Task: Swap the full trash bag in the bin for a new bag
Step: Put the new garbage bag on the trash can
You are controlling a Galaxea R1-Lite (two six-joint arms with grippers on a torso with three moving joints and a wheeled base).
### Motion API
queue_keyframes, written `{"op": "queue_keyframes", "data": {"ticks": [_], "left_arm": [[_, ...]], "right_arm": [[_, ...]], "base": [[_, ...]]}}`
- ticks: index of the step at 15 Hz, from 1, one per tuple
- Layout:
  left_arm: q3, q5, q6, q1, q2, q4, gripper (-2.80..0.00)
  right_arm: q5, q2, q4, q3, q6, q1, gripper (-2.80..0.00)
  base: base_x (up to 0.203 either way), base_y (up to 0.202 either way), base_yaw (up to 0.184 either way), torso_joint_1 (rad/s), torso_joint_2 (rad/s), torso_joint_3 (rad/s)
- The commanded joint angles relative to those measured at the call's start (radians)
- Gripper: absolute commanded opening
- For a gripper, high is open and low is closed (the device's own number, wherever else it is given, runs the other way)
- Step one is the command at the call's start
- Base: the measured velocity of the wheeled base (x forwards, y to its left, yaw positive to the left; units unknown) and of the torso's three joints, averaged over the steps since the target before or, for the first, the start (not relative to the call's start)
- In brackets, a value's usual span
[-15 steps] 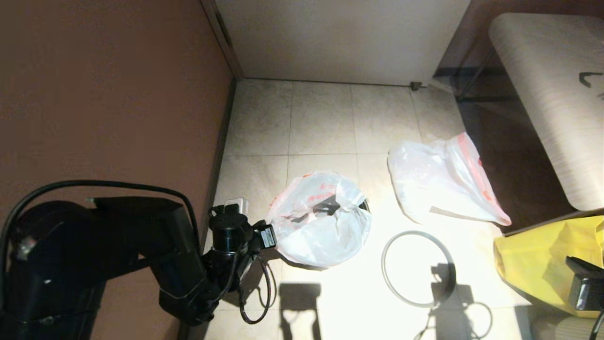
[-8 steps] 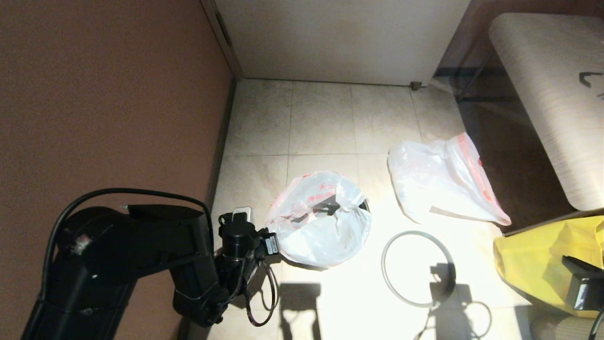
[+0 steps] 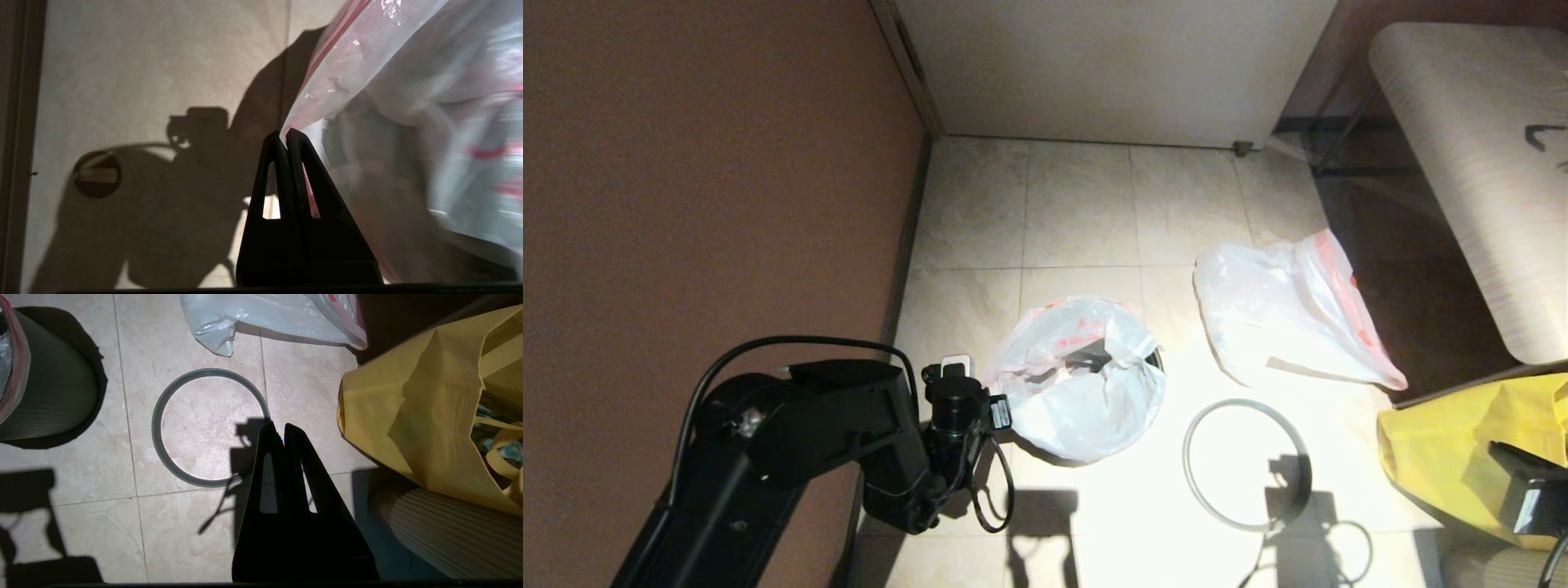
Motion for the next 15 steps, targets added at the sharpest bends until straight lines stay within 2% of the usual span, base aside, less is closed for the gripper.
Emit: {"op": "queue_keyframes", "data": {"ticks": [1, 3, 7, 12, 13, 15], "left_arm": [[-0.017, 0.005, -0.011, 0.0, 0.03, -0.003, -2.8], [-0.007, 0.005, -0.061, -0.001, 0.019, 0.001, -2.8], [0.11, -0.032, -0.13, -0.026, -0.091, 0.014, -2.8], [0.296, -0.074, -0.138, -0.104, -0.435, 0.051, -2.8], [0.299, -0.077, -0.138, -0.121, -0.49, 0.107, -2.8], [0.262, -0.076, -0.136, -0.133, -0.531, 0.361, -2.8]], "right_arm": [[0.008, 0.004, -0.007, -0.004, 0.0, 0.0, -2.8], [0.008, 0.005, -0.007, -0.005, 0.001, 0.0, -2.8], [0.008, 0.0, -0.007, 0.0, 0.036, -0.001, -2.8], [0.009, 0.001, -0.005, 0.002, 0.036, 0.0, -2.8], [0.009, 0.004, -0.005, 0.004, 0.036, 0.0, -2.8], [0.009, 0.013, -0.005, 0.007, 0.036, 0.0, -2.8]], "base": [[0.0, 0.0, 0.0, 0.0, 0.0, 0.0], [0.0, 0.0, 0.0, 0.0, 0.0, 0.0], [0.0, 0.0, 0.0, 0.0, 0.0, 0.0], [0.0, 0.0, 0.0, 0.0, 0.0, 0.0], [0.0, 0.0, 0.0, 0.0, 0.0, 0.0], [0.0, 0.0, 0.0, 0.0, 0.0, 0.0]]}}
